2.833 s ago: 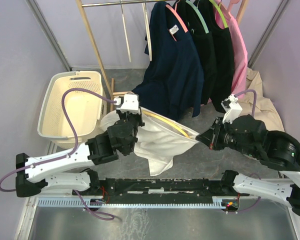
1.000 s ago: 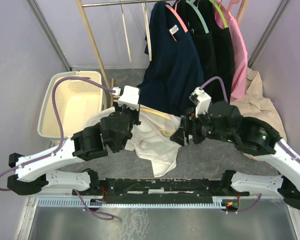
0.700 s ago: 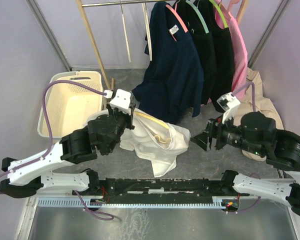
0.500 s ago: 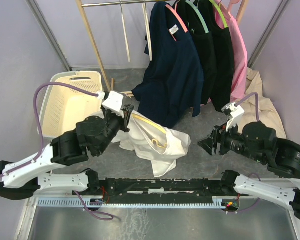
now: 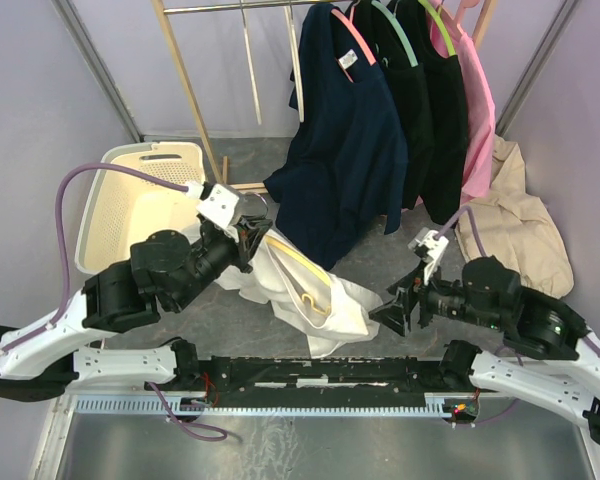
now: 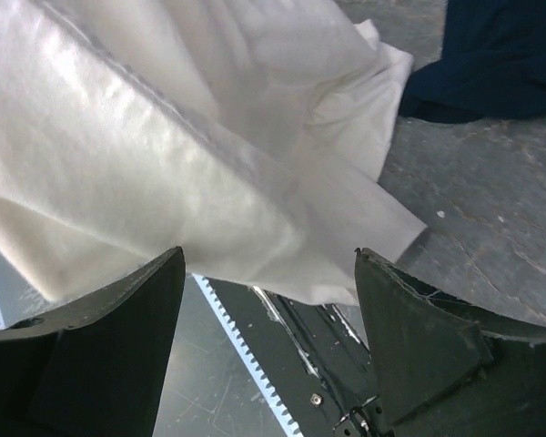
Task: Place the t-shirt on the hanger
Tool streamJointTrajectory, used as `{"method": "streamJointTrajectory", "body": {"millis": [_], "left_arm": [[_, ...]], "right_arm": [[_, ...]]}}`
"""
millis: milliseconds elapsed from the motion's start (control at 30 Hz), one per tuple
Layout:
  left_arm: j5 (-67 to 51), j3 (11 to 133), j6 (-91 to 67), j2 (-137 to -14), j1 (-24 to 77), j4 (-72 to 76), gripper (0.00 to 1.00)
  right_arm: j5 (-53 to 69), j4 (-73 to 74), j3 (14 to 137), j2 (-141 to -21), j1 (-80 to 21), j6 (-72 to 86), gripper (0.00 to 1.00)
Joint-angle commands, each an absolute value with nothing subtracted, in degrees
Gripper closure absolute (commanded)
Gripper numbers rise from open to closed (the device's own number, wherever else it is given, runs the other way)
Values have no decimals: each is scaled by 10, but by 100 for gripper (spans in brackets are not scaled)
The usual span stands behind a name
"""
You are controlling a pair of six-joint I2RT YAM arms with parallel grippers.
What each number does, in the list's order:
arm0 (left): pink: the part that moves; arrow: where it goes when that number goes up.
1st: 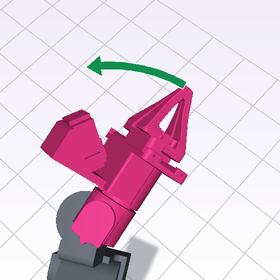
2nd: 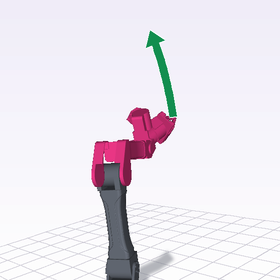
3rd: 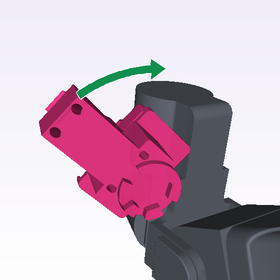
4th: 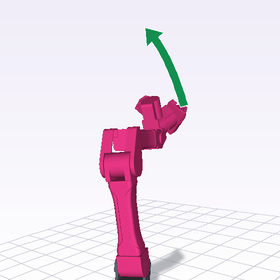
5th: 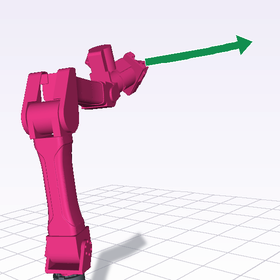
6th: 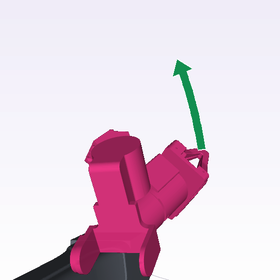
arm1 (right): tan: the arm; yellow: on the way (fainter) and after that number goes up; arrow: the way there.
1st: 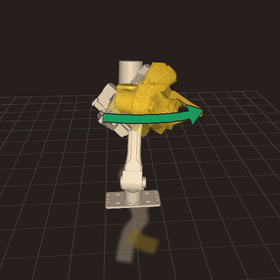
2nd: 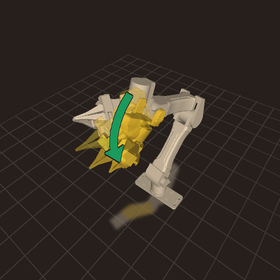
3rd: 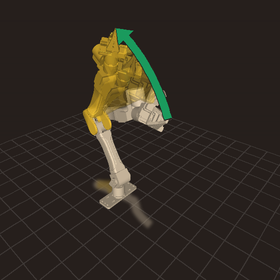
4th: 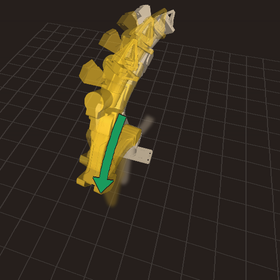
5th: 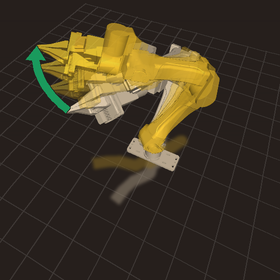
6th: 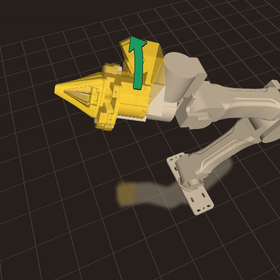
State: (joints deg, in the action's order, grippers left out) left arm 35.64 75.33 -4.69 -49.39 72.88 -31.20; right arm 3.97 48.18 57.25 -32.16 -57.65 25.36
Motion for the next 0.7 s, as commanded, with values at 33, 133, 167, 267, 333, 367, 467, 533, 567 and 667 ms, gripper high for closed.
{"method": "streamJointTrajectory", "body": {"millis": [33, 133, 167, 267, 333, 367, 467, 533, 567, 667], "left_arm": [[332, 796, -83, -499, 731, -278, 97], [332, 799, -83, -500, 731, -280, 97], [332, 799, -83, -500, 731, -280, 97], [332, 800, -83, -501, 731, -281, 97], [334, 800, -83, -502, 731, -284, 97], [334, 800, -83, -502, 731, -285, 97], [332, 798, -80, -503, 731, -287, 97], [332, 799, -79, -503, 732, -292, 97], [332, 799, -79, -504, 732, -296, 97], [335, 798, -79, -504, 731, -304, 97]], "right_arm": [[138, 376, 544, -353, -579, 226, 17], [191, 324, 518, -343, -579, 234, 20], [202, 312, 511, -339, -579, 237, 23], [210, 309, 508, -333, -579, 239, 48], [200, 321, 515, -328, -579, 240, 69], [194, 330, 520, -325, -579, 239, 78], [170, 362, 539, -314, -579, 234, 97], [155, 383, 552, -304, -579, 231, 99], [149, 393, 559, -297, -579, 231, 99], [143, 413, 579, -283, -579, 229, 99]]}}
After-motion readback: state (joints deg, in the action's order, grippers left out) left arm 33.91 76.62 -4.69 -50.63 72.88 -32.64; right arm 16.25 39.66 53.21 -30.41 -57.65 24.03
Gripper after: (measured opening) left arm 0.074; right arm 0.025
